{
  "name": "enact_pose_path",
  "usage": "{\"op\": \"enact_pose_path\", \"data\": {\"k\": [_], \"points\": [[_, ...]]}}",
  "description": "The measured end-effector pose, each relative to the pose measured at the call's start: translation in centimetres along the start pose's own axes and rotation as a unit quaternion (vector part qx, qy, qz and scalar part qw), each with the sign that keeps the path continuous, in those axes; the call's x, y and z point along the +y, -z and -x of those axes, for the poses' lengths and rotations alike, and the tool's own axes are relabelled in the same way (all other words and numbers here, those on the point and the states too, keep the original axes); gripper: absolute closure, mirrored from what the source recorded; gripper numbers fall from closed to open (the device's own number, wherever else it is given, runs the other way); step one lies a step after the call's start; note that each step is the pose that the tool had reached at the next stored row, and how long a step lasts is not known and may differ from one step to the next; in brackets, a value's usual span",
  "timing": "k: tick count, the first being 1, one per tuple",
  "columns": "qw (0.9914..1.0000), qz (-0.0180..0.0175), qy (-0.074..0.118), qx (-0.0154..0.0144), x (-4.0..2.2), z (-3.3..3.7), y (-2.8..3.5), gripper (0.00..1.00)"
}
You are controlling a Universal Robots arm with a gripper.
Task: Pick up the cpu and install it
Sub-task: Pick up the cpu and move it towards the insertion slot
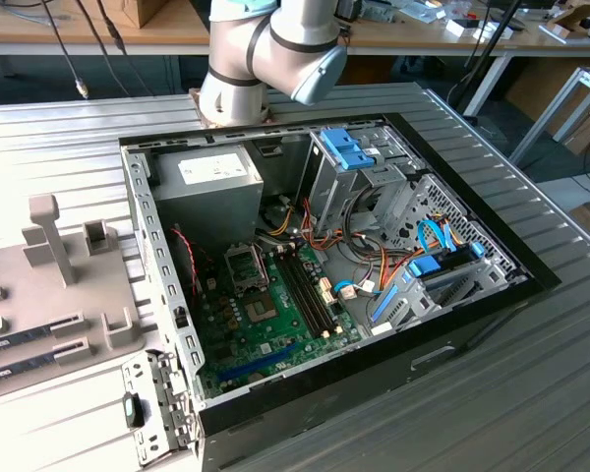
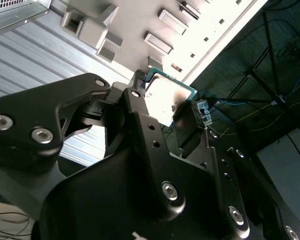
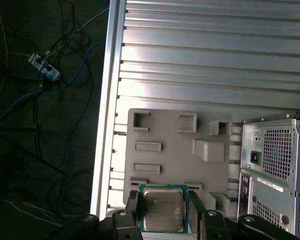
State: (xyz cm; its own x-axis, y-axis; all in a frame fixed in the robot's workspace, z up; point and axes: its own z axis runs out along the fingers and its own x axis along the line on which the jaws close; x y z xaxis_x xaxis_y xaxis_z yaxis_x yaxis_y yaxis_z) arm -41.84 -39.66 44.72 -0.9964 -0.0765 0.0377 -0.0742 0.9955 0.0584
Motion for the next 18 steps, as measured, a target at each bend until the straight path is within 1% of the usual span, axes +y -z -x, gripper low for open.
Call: {"op": "enact_pose_path", "data": {"k": [2,4,10,18], "points": [[1.0,-0.0001,0.0,0.0,-0.03,0.28,-0.04,0.53],[1.0,-0.0002,0.0,0.0,-0.07,0.74,-0.1,0.53],[1.0,-0.0003,0.0,0.0,-0.14,1.6,-0.22,0.53],[1.0,-0.0004,0.0,0.0,-0.23,2.58,-0.44,0.53]]}}
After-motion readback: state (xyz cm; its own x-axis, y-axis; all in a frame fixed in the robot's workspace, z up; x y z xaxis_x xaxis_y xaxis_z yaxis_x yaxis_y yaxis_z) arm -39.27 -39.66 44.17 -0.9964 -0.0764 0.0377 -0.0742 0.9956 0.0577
